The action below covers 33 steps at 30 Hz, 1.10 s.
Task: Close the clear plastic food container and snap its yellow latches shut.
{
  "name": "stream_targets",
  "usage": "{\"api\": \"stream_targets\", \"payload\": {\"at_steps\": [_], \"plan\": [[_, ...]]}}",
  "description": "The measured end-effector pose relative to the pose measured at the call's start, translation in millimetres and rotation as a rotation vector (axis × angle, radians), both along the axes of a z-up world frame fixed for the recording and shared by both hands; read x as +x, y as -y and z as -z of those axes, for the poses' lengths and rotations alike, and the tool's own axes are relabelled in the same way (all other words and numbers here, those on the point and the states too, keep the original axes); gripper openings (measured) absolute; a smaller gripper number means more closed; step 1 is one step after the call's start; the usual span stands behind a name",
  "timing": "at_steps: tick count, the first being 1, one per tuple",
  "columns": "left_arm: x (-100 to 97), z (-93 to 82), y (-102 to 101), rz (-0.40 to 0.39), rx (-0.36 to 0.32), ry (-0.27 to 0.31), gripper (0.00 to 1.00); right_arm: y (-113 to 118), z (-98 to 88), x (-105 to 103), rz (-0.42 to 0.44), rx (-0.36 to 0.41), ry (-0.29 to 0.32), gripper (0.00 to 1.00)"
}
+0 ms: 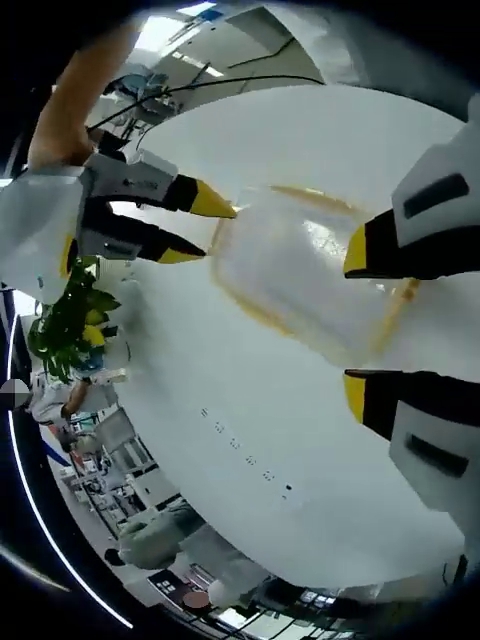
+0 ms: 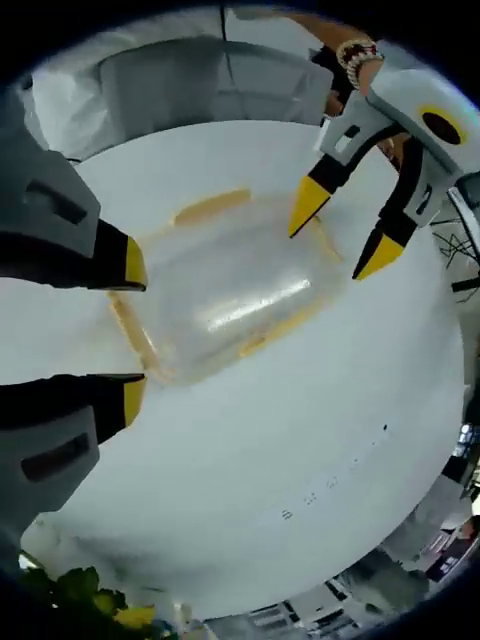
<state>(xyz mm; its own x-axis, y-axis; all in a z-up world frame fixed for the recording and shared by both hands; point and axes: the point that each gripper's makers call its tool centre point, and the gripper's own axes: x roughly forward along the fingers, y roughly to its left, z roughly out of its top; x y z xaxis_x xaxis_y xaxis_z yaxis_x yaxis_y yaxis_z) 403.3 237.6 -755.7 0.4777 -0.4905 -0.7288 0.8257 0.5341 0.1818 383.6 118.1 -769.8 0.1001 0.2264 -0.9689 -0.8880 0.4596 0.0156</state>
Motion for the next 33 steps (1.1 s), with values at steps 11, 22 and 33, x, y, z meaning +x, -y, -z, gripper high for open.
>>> {"api": "stream_targets", "payload": {"at_steps": [11,22,33], "plan": [[-17.3,-12.8,44,0.142,-0.137,0.079,0.19,-28,-5.1,17,-0.034,0.164,0.059,0.21],[-19.6,-8.6,49,0.105,-0.198,0.015,0.15,-74,-14.5,23,-0.147,0.286,0.097,0.10],[-32.8,2.2,41,0.113,-0.181,0.007,0.19,-98,-11.5,25,-0.257,0.327,0.124,0.23]]}}
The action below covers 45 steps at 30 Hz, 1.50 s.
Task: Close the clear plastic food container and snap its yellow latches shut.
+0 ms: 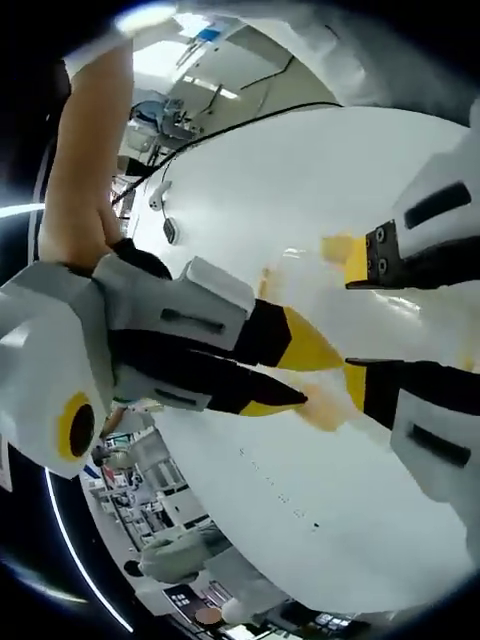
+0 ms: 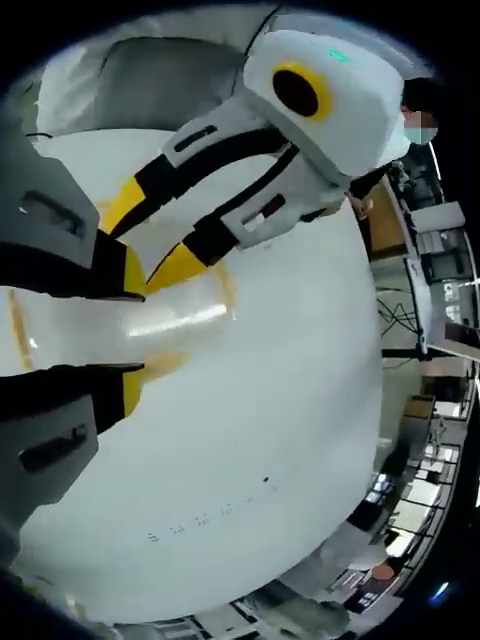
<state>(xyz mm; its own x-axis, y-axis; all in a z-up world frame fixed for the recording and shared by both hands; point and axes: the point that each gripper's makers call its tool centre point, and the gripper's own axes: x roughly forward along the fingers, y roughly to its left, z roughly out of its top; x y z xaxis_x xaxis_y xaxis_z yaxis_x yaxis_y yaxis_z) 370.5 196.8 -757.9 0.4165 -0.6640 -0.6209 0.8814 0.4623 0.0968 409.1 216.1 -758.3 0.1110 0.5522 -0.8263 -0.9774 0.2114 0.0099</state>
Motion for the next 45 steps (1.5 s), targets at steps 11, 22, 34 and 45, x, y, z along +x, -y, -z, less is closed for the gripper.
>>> {"api": "stream_targets", "payload": {"at_steps": [11,22,34,45], "plan": [[-6.9,-4.7,-4,0.019,0.007,0.035,0.32,3,17.4,-3,-0.141,-0.076,-0.140,0.35],[-22.2,-4.6,-1,0.096,0.056,0.064,0.41,5,15.5,-18,-0.243,-0.120,-0.224,0.32],[-32.4,15.3,-4,0.254,0.298,0.191,0.35,3,17.8,-16,-0.246,-0.189,-0.261,0.32],[-36.8,17.6,4,0.225,0.297,0.140,0.33,7,19.8,-19,-0.254,-0.223,-0.267,0.30]]}}
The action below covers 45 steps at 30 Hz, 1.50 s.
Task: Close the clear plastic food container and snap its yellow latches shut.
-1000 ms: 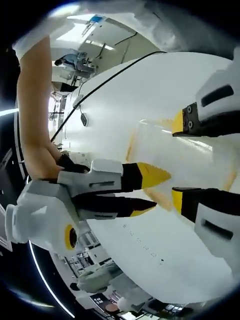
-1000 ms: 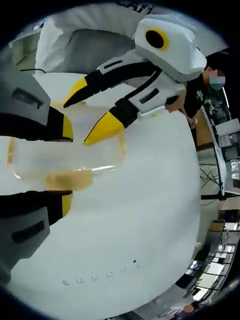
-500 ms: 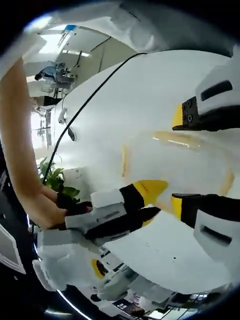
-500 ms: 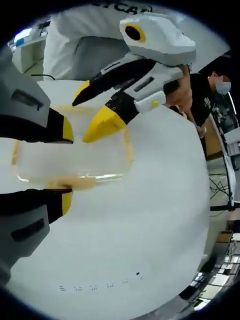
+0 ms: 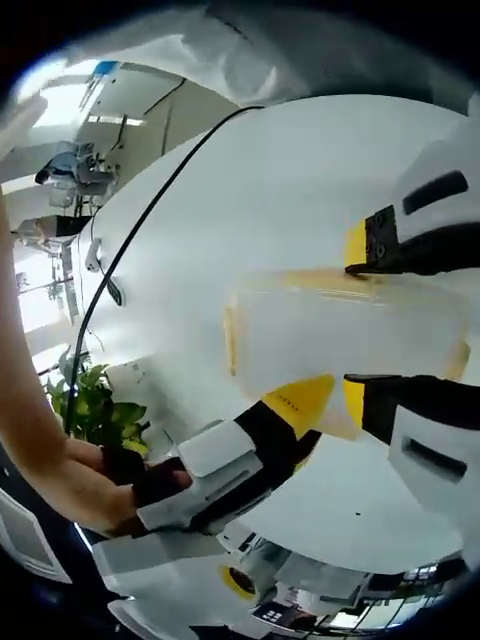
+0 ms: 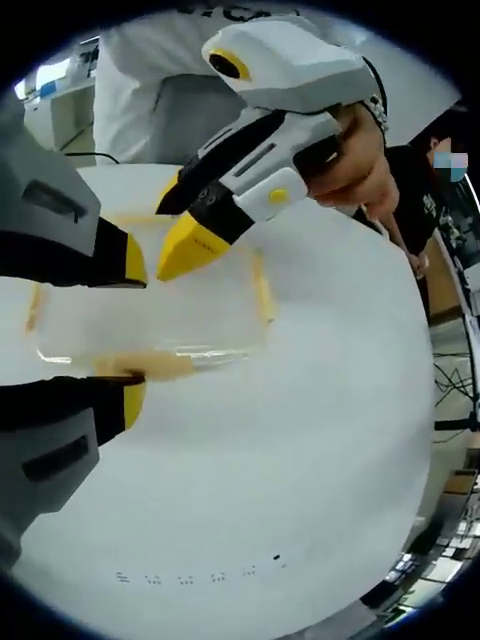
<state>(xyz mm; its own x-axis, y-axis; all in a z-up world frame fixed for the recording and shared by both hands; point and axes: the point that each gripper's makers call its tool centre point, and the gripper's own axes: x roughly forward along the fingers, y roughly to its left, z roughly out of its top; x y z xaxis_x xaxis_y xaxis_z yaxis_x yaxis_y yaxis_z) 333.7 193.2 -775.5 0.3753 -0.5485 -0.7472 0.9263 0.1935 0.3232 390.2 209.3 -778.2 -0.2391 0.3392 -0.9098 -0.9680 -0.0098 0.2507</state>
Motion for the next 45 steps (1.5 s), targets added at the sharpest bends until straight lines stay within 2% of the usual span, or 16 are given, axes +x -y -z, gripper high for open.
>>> {"api": "stream_targets", "payload": {"at_steps": [11,32,33,34,41,45], "plan": [[-2.1,1.6,1.8,0.045,0.030,0.013,0.29,1.0,2.0,-0.8,0.004,-0.009,0.000,0.30],[-1.8,2.3,2.2,0.062,0.033,0.021,0.25,1.1,3.4,-7.7,-0.005,-0.057,-0.013,0.30],[0.7,3.1,0.2,0.074,0.061,0.050,0.24,1.0,3.4,-7.6,-0.004,-0.057,-0.013,0.30],[-1.3,3.8,3.8,0.061,0.036,0.035,0.24,0.8,3.0,-7.4,-0.002,-0.056,-0.015,0.30],[0.0,2.0,1.9,0.066,0.043,0.037,0.25,0.1,2.2,-7.1,0.000,-0.046,-0.016,0.30],[-1.4,2.1,1.2,0.070,0.024,0.048,0.25,0.3,2.6,-6.5,0.000,-0.035,-0.033,0.29]]}}
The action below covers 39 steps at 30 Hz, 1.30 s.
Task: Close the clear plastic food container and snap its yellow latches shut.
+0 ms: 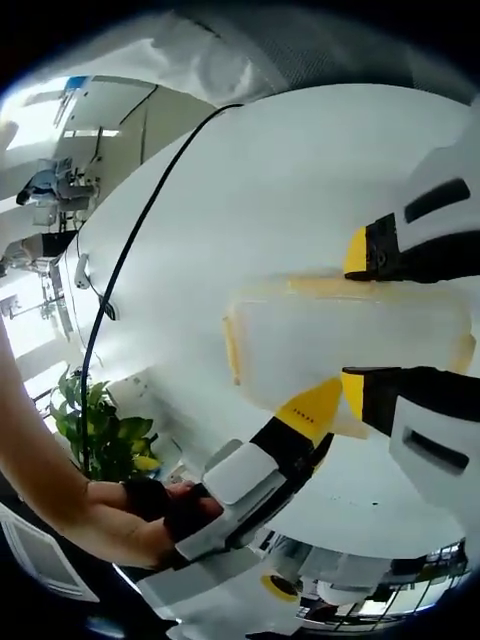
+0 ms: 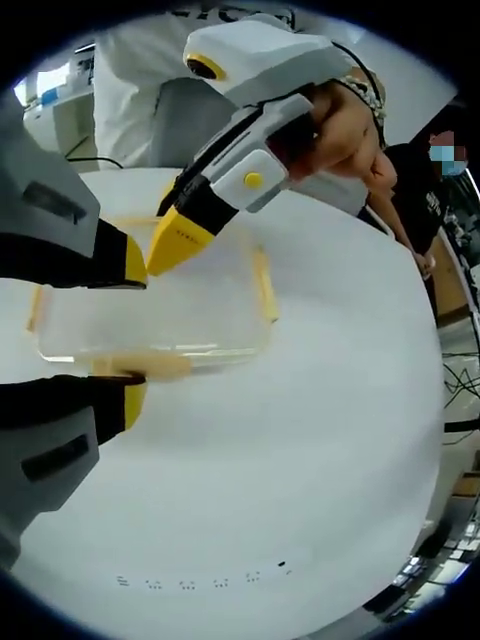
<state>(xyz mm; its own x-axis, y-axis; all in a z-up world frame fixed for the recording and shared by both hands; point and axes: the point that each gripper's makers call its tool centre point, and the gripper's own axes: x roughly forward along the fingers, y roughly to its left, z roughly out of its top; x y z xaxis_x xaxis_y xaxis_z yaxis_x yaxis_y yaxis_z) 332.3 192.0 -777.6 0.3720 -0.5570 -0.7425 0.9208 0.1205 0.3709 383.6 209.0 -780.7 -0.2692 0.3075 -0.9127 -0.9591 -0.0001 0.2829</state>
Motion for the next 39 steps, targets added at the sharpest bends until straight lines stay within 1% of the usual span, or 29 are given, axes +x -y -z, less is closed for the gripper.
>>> {"api": "stream_targets", "payload": {"at_steps": [3,6,7,8,11,13,14,15,17,18,19,20,21,22,23,24,25,26,28,30,34,37,39], "plan": [[0.1,0.7,1,0.007,0.010,0.000,0.25,-1,1.4,0,-0.006,-0.008,-0.019,0.28],[0.5,0.8,0,0.007,0.003,0.002,0.25,0,1.6,-1,-0.023,-0.011,-0.017,0.26],[0.5,1.0,1,0.005,0.003,0.004,0.25,0,1.9,0,-0.019,-0.009,-0.023,0.26],[0.4,1.3,1,0.008,0.007,0.011,0.25,0,1.7,2,0.003,-0.003,-0.034,0.24],[0.9,1.4,1,0.011,0.015,0.020,0.25,-1,1.1,5,0.045,0.034,-0.063,0.22],[1.1,1.3,1,0.013,0.017,0.023,0.25,0,1.2,4,0.049,0.049,-0.068,0.20],[0.8,1.0,1,0.017,0.017,0.023,0.25,-9,-1.0,6,0.065,0.067,-0.082,0.21],[0.2,1.2,1,0.020,0.021,0.024,0.25,-11,-2.5,3,0.053,0.066,-0.083,0.21],[0.4,1.0,1,0.020,0.026,0.026,0.25,-6,-1.9,2,0.049,0.071,-0.089,0.21],[0.6,0.8,1,0.022,0.027,0.028,0.25,-5,1.0,10,0.081,0.073,-0.095,0.21],[0.7,0.7,2,0.021,0.027,0.028,0.25,-4,2.1,13,0.074,0.074,-0.095,0.21],[1.2,0.5,2,0.019,0.023,0.026,0.25,-3,2.1,8,0.070,0.074,-0.064,0.22],[1.2,0.5,2,0.018,0.023,0.027,0.26,-2,1.5,3,0.071,0.073,-0.064,0.22],[1.2,0.6,2,0.018,0.024,0.030,0.26,-1,0.5,0,0.070,0.054,-0.066,0.22],[1.0,0.8,2,0.017,0.027,0.032,0.26,-3,0.0,-3,0.069,0.056,-0.062,0.22],[1.2,0.6,2,0.017,0.028,0.032,0.26,-3,-1.4,-7,0.068,0.052,-0.099,0.23],[1.4,0.6,2,0.017,0.024,0.031,0.26,-3,-1.0,-3,0.068,0.052,-0.091,0.23],[1.9,0.3,1,0.022,0.014,0.031,0.26,-3,-0.8,-3,0.071,0.054,-0.101,0.23],[2.0,0.0,0,0.017,-0.011,0.020,0.27,-2,-0.8,-1,0.072,0.059,-0.099,0.23],[1.3,0.1,1,0.020,-0.013,0.033,0.27,-2,-1.1,1,0.071,0.062,-0.082,0.23],[1.4,-0.7,0,0.035,-0.038,0.036,0.27,-2,-1.5,2,0.069,0.053,-0.057,0.24],[1.8,-2.0,0,0.046,-0.053,0.025,0.28,-3,-2.5,2,0.057,0.042,-0.039,0.24],[1.7,-3.1,1,0.043,-0.084,0.012,0.28,-3,-3.1,2,0.050,0.045,-0.024,0.24]]}}
